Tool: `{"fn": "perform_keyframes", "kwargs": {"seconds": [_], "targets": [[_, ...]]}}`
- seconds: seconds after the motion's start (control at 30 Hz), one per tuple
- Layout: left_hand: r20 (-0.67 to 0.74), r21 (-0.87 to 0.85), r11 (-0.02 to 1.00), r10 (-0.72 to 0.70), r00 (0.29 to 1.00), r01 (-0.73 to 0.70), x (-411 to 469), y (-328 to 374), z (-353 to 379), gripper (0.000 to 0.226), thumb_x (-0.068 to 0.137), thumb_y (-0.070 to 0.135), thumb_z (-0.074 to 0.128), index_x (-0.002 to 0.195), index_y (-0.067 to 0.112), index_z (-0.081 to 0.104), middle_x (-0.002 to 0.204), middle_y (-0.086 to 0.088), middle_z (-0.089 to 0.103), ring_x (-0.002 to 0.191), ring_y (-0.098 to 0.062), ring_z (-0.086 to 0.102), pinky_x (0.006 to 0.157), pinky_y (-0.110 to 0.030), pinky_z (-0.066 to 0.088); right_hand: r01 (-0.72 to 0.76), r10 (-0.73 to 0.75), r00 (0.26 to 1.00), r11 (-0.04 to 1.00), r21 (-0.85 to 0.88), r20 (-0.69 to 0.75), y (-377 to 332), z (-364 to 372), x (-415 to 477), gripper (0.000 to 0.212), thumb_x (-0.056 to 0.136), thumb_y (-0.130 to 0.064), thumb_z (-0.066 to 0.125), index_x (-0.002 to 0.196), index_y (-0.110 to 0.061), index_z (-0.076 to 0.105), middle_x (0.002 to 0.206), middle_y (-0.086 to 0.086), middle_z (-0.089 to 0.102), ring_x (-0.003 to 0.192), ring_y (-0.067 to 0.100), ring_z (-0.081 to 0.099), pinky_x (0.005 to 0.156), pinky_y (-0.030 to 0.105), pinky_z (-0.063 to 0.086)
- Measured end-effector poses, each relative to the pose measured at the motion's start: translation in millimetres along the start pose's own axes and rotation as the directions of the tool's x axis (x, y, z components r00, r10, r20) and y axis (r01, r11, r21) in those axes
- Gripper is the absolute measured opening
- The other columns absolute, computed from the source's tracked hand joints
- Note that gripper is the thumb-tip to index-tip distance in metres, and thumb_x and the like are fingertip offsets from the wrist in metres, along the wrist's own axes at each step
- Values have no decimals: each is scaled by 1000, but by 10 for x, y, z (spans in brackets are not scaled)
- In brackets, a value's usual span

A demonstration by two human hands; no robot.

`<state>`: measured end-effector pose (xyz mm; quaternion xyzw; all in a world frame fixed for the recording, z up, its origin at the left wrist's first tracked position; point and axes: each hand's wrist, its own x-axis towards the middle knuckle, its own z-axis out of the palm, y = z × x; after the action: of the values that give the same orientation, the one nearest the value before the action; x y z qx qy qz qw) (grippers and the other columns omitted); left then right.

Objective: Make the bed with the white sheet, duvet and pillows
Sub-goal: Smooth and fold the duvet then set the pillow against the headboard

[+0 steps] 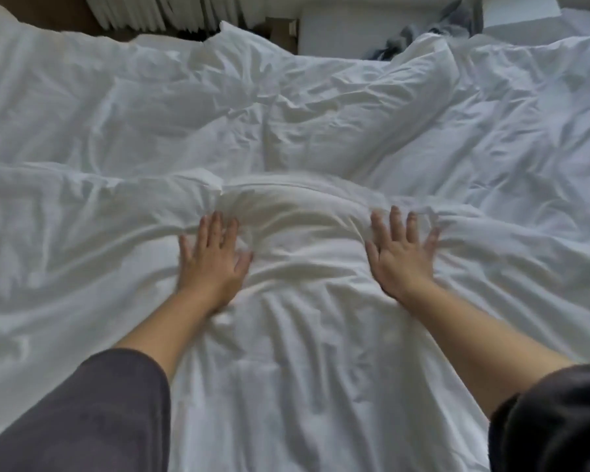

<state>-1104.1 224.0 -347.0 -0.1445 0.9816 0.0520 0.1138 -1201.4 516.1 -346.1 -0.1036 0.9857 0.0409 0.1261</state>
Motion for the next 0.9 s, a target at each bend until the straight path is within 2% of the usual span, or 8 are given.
{"fn": "perform_keyframes", "kwargs": {"seconds": [0.1, 0.27, 0.43, 0.53, 0.6, 0.67, 0.8, 0.9], "targets": [[-11, 106, 992, 68, 998, -66, -385, -274, 126, 65, 98, 55, 14, 155, 28, -4, 162, 1, -12, 149, -19, -13, 115, -55, -8, 1, 3, 998, 998, 61, -63, -43, 58, -308, 58, 101, -49, 19, 155, -36, 1, 164, 1, -9, 150, 29, -9, 115, 62, -2], [71, 73, 992, 94, 993, -100, -1209, -605, 299, 65, 98, 54, 14, 155, 28, -5, 162, 3, -15, 148, -16, -16, 114, -55, -12, 192, -192, 981, 973, 126, -14, -352, 269, -1330, 61, 99, -51, 14, 156, -34, 3, 164, -1, -8, 150, 25, -10, 116, 57, -7], [34, 149, 981, 117, 993, -121, -2071, -1068, 569, 76, 86, 57, -5, 155, 25, -2, 162, 3, -7, 149, -15, -6, 114, -52, -8, 359, -355, 931, 933, 31, -82, -235, 820, -2440, 60, 97, -45, 21, 154, -26, 21, 163, 3, 16, 150, 30, 15, 116, 60, 10], [106, 174, 973, 134, 985, -151, -2557, -1349, 635, 80, 82, 55, -9, 154, 21, -6, 161, 2, -12, 149, -14, -9, 117, -47, -7, 379, -382, 922, 924, -56, -57, 66, 965, -2939, 65, 94, -47, 31, 154, -27, 17, 162, 5, 19, 148, 30, 19, 115, 59, 11], [130, 145, 964, 203, 970, -221, -2815, -1475, 591, 80, 82, 52, 1, 155, 19, 1, 162, 0, -6, 149, -14, -4, 118, -44, -3, 427, -431, 902, 897, -117, -8, 220, 965, -3239, 75, 88, -59, 37, 154, -29, 18, 162, 6, 17, 149, 30, 13, 115, 60, 10], [160, 127, 934, 312, 937, -333, -3039, -1585, 537, 79, 83, 48, 23, 155, 20, 10, 163, -2, 1, 149, -15, 1, 119, -42, 1, 471, -467, 882, 866, -169, 63, 308, 952, -3484, 86, 79, -63, 45, 154, -27, 23, 162, 7, 16, 149, 32, 13, 115, 62, 12], [215, 230, 878, 374, 902, -419, -3268, -1709, 536, 101, 69, 31, 69, 155, 22, 16, 162, -4, 10, 149, -22, 13, 118, -47, 15, 322, -318, 947, 922, -213, 52, 336, 921, -3547, 86, 67, -23, 69, 147, -16, 38, 153, 18, 36, 139, 44, 34, 109, 68, 24], [62, 255, 907, 330, 942, -334, -3217, -1575, 580, 87, 60, -2, 78, 141, 9, 48, 143, -20, 48, 126, -38, 52, 93, -54, 48, 196, -198, 980, 955, -221, 12, 108, 736, -3475, 54, 79, -5, 54, 133, -10, 55, 135, 20, 55, 120, 44, 54, 96, 59, 44]]}}
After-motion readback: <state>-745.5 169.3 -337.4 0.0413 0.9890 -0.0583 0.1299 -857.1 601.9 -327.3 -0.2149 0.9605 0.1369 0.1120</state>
